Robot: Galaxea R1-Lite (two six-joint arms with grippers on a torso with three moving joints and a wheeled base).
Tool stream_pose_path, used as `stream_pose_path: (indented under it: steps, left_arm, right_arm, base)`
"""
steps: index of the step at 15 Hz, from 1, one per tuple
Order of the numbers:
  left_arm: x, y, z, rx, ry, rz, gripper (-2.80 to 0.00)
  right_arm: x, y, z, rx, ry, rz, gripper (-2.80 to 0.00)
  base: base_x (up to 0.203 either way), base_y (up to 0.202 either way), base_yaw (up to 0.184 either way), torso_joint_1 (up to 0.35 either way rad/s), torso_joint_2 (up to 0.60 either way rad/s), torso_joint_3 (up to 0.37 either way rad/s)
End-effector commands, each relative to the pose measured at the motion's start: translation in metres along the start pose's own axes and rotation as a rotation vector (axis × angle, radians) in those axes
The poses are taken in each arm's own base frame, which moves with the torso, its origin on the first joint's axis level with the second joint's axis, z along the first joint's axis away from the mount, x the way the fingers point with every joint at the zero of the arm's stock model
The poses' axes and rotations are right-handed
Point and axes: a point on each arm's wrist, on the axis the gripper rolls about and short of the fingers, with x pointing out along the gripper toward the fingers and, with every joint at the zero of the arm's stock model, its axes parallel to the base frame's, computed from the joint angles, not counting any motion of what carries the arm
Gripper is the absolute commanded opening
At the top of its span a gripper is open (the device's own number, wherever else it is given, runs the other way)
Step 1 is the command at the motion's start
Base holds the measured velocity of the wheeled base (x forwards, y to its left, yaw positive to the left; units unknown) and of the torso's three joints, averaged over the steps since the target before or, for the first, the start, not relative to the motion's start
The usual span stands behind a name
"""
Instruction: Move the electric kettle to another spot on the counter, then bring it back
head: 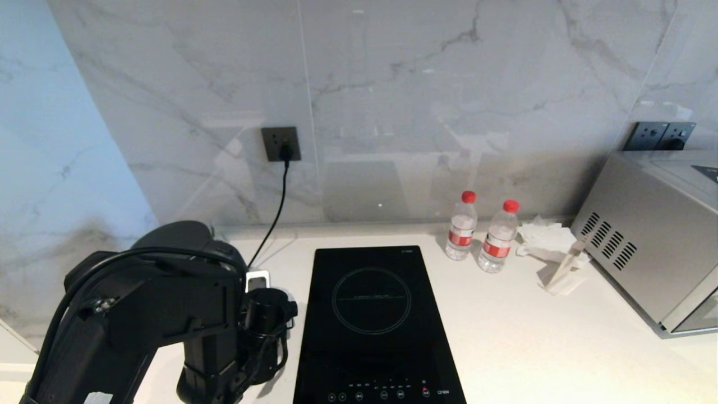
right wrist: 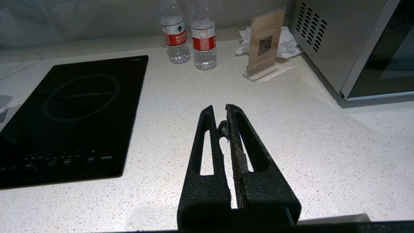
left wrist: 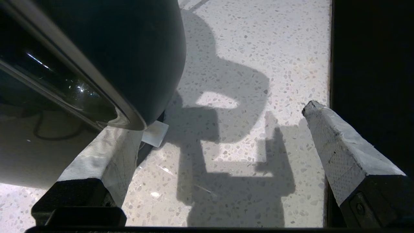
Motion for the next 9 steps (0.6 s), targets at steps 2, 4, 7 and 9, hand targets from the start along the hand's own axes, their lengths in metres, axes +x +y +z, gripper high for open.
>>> stream_pose_path:
  steps: [2,4,7,9]
  left_arm:
    - [0.001,0.003,0.0,-0.007,-0.003,0.013,0.0]
    - [-0.002,0.007,-0.008,0.017,0.024,0.023,0.0]
    - [-0.006,0.01,-0.021,0.063,0.065,0.026,0.0]
    - [-0.005,0.01,-0.026,0.103,0.078,0.022,0.0]
  right_arm:
    - [0.0,0.0,0.0,0.0,0.0,0.0,-2.8]
    - [0.0,0.0,0.0,0.0,0.0,0.0,-2.8]
    - [0.0,0.0,0.0,0.0,0.0,0.0,-2.8]
    - [0.0,0.0,0.0,0.0,0.0,0.0,-2.8]
  base:
    - [0.0,0.0,0.0,0.0,0.0,0.0]
    - [0.0,0.0,0.0,0.0,0.0,0.0]
    - [0.0,0.0,0.0,0.0,0.0,0.0]
    - [0.0,0.0,0.0,0.0,0.0,0.0]
